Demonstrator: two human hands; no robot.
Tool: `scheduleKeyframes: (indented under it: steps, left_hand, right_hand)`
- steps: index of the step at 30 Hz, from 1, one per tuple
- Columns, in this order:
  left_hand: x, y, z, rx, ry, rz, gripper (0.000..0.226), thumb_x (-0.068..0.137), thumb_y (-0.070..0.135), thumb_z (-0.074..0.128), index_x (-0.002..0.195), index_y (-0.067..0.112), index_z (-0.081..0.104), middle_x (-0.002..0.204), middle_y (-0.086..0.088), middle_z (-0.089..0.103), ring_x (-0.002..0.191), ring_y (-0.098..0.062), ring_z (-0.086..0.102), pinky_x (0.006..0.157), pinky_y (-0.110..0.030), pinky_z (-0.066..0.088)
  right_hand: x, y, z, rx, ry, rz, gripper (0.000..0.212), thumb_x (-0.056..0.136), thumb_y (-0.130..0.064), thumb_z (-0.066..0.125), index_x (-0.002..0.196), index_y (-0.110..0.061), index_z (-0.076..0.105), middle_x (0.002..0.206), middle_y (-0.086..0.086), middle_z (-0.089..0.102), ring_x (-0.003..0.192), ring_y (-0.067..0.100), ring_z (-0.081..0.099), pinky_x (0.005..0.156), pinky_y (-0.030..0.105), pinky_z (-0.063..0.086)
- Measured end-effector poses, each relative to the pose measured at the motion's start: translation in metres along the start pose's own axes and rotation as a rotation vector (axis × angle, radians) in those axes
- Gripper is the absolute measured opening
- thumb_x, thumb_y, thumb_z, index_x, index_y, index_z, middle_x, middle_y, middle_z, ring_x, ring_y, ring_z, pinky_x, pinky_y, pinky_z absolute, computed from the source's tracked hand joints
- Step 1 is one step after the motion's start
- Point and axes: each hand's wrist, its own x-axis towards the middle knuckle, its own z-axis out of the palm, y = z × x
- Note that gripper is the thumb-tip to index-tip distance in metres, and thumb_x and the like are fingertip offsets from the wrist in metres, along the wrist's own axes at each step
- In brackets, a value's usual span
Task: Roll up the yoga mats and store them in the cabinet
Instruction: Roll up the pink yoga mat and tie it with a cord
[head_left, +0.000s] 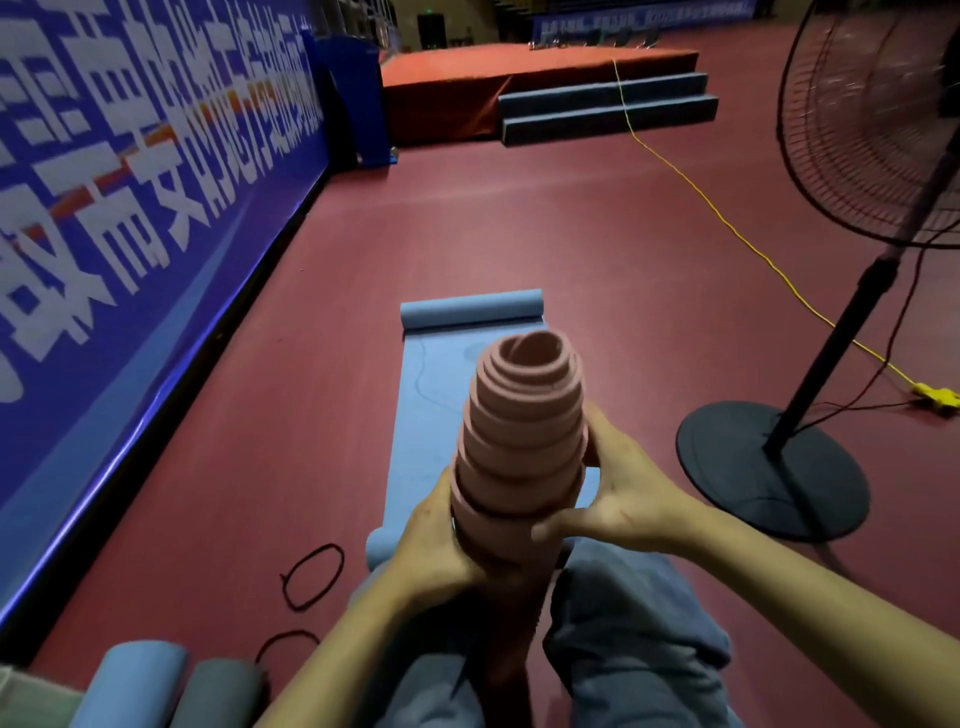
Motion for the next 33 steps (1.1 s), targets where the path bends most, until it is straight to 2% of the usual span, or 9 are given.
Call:
scheduleKeyframes:
  steps: [2, 5, 11, 15, 19, 23, 26, 31, 33]
  left_hand:
    - [-0.001, -0.014, 0.002, 0.016, 0.015, 0.000, 0.099, 0.055, 0.024, 0.082, 0.146, 0.039, 0.047, 0.136, 0.026, 0.062, 0.127, 0.002, 0.057, 0.100, -0.019, 0.048]
    - [-0.004, -0.034, 0.007, 0.019, 0.069, -0.036, 0.086, 0.056, 0.006, 0.084, 0.134, 0.031, 0.058, 0.119, 0.016, 0.071, 0.110, -0.007, 0.067, 0.096, -0.038, 0.055]
    - [-0.002, -0.045, 0.013, 0.013, 0.101, -0.009, 0.084, 0.061, 0.012, 0.089, 0.136, 0.033, 0.056, 0.122, 0.014, 0.070, 0.113, -0.010, 0.067, 0.095, -0.041, 0.056]
    - [-0.003, -0.053, 0.016, -0.021, 0.069, -0.042, 0.084, 0.070, 0.013, 0.087, 0.143, 0.034, 0.051, 0.134, 0.016, 0.065, 0.128, -0.007, 0.060, 0.100, -0.041, 0.055]
    - [0.005, -0.066, 0.015, -0.162, 0.042, -0.106, 0.070, 0.077, 0.003, 0.076, 0.139, 0.028, 0.056, 0.135, 0.010, 0.066, 0.133, -0.009, 0.057, 0.100, -0.042, 0.056]
    - [0.019, -0.058, 0.009, -0.474, 0.115, -0.287, 0.055, 0.074, 0.031, 0.064, 0.128, 0.018, 0.066, 0.126, 0.005, 0.072, 0.123, -0.014, 0.063, 0.098, -0.039, 0.054]
    - [0.024, -0.052, 0.006, -0.597, 0.141, -0.374, 0.049, 0.094, 0.053, 0.051, 0.125, 0.021, 0.071, 0.125, 0.005, 0.073, 0.122, -0.011, 0.065, 0.098, -0.044, 0.052]
    - [0.024, -0.056, 0.004, -0.592, 0.173, -0.394, 0.088, 0.073, 0.083, 0.064, 0.112, 0.004, 0.066, 0.113, -0.021, 0.069, 0.100, -0.023, 0.068, 0.084, -0.046, 0.057]
    - [0.022, -0.055, -0.004, -0.553, 0.167, -0.412, 0.078, 0.074, 0.078, 0.069, 0.102, 0.005, 0.066, 0.098, -0.013, 0.068, 0.092, -0.018, 0.067, 0.075, -0.037, 0.058]
  right_hand:
    - [0.004, 0.006, -0.004, 0.039, 0.007, 0.039, 0.121, 0.063, -0.023, 0.099, 0.158, -0.029, 0.024, 0.143, -0.011, 0.055, 0.127, 0.007, 0.059, 0.106, 0.027, 0.047]
    - [0.014, 0.000, -0.010, -0.058, 0.012, 0.006, 0.120, 0.062, -0.033, 0.099, 0.158, -0.028, 0.026, 0.144, -0.009, 0.053, 0.132, 0.007, 0.054, 0.112, 0.028, 0.042]
    - [0.038, -0.022, -0.026, -0.304, -0.002, 0.023, 0.093, 0.058, -0.058, 0.091, 0.136, -0.027, 0.053, 0.129, -0.014, 0.060, 0.120, 0.001, 0.057, 0.103, 0.029, 0.048]
    - [0.060, -0.050, -0.038, -0.310, -0.091, 0.100, 0.095, 0.059, -0.069, 0.087, 0.141, -0.041, 0.047, 0.139, -0.014, 0.055, 0.123, -0.001, 0.055, 0.104, 0.024, 0.047]
    - [0.085, -0.046, -0.016, -0.827, -0.300, 0.174, 0.084, 0.069, -0.078, 0.073, 0.139, -0.037, 0.053, 0.138, -0.011, 0.058, 0.128, 0.016, 0.055, 0.103, 0.033, 0.045]
    - [0.099, -0.038, 0.003, -0.887, -0.272, 0.198, 0.092, 0.063, -0.086, 0.063, 0.140, -0.037, 0.050, 0.139, -0.012, 0.055, 0.126, 0.020, 0.056, 0.102, 0.039, 0.047]
    - [0.102, -0.037, 0.010, -0.840, -0.272, 0.196, 0.105, 0.052, -0.090, 0.052, 0.143, -0.038, 0.046, 0.149, -0.016, 0.047, 0.133, 0.019, 0.052, 0.106, 0.040, 0.046]
    - [0.096, -0.046, 0.032, -0.873, -0.304, 0.233, 0.109, 0.061, -0.078, 0.075, 0.153, -0.038, 0.031, 0.165, -0.009, 0.025, 0.146, 0.029, 0.037, 0.114, 0.044, 0.040]
    - [0.090, -0.054, 0.038, -0.891, -0.308, 0.255, 0.107, 0.063, -0.073, 0.079, 0.152, -0.038, 0.032, 0.163, -0.008, 0.028, 0.139, 0.030, 0.045, 0.107, 0.040, 0.043]
